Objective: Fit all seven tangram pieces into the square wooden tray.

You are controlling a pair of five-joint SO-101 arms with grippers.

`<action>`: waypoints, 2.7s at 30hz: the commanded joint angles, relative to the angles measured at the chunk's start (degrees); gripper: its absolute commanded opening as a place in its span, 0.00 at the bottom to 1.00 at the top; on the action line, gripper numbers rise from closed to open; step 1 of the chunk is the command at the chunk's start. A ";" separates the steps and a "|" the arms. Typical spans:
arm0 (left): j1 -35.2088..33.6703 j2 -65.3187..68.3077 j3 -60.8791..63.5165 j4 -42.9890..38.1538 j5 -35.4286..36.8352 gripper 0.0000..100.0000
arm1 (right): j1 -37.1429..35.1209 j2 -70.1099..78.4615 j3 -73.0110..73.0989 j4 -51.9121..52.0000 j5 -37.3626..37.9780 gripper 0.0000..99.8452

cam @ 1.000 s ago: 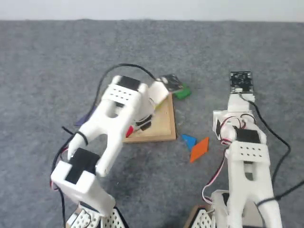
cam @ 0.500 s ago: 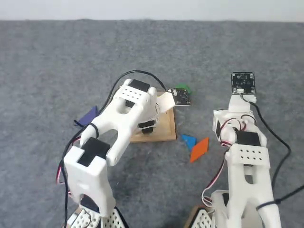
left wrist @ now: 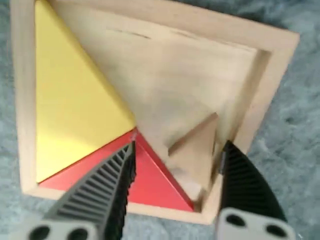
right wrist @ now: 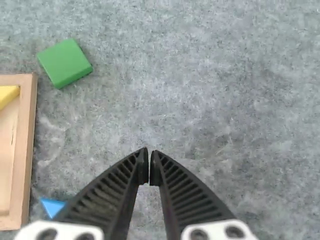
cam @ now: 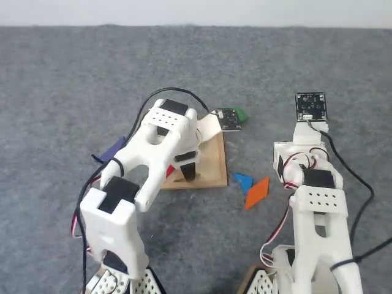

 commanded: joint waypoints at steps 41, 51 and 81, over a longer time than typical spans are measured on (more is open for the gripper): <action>0.79 -4.04 1.36 2.37 27.16 0.01 | -0.22 -2.24 -0.26 -1.10 0.97 0.02; 0.79 -22.51 17.45 -9.85 29.19 0.01 | -0.22 -2.24 -0.26 -1.10 0.97 0.02; -36.48 -25.49 24.48 -23.74 32.18 0.06 | -15.78 -2.07 4.13 0.31 16.97 0.02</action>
